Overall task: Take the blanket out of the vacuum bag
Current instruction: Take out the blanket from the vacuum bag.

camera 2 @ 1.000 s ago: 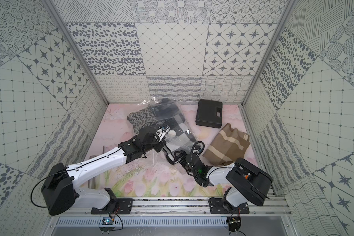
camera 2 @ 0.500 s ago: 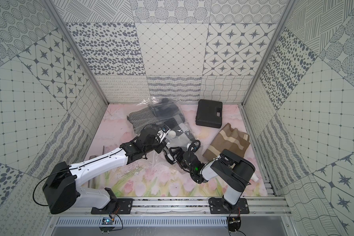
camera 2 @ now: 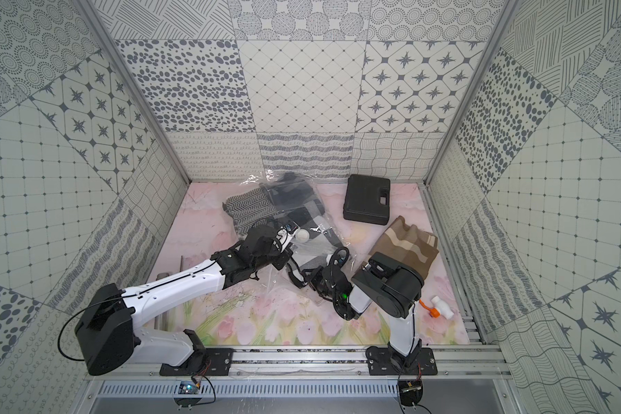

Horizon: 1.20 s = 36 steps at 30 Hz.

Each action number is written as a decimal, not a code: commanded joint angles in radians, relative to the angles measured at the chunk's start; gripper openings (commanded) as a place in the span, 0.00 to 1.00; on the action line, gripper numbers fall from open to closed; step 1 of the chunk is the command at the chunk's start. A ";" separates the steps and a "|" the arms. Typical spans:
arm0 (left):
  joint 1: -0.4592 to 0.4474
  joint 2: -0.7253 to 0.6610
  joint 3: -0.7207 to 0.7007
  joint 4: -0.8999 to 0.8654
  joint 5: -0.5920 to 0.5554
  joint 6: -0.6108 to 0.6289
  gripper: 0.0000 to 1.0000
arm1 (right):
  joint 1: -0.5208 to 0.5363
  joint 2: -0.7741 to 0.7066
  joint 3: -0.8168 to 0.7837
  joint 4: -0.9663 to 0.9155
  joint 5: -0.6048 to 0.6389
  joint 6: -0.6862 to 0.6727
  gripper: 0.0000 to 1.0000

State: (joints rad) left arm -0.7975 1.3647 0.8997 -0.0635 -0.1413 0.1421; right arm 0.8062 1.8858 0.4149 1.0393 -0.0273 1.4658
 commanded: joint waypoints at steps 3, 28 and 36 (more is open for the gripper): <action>-0.003 -0.004 0.007 0.029 -0.019 0.002 0.00 | -0.014 -0.086 -0.004 -0.245 -0.007 -0.102 0.00; -0.049 0.036 0.037 0.051 -0.042 -0.009 0.00 | 0.100 -0.741 0.350 -1.182 0.114 -0.487 0.00; -0.050 0.055 0.058 0.046 -0.047 0.001 0.00 | 0.096 -0.903 0.408 -1.278 0.184 -0.509 0.00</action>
State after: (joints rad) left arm -0.8429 1.4078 0.9329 -0.0452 -0.1726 0.1394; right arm 0.8982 1.0328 0.7662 -0.2470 0.1009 0.9897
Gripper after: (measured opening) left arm 0.044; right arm 0.099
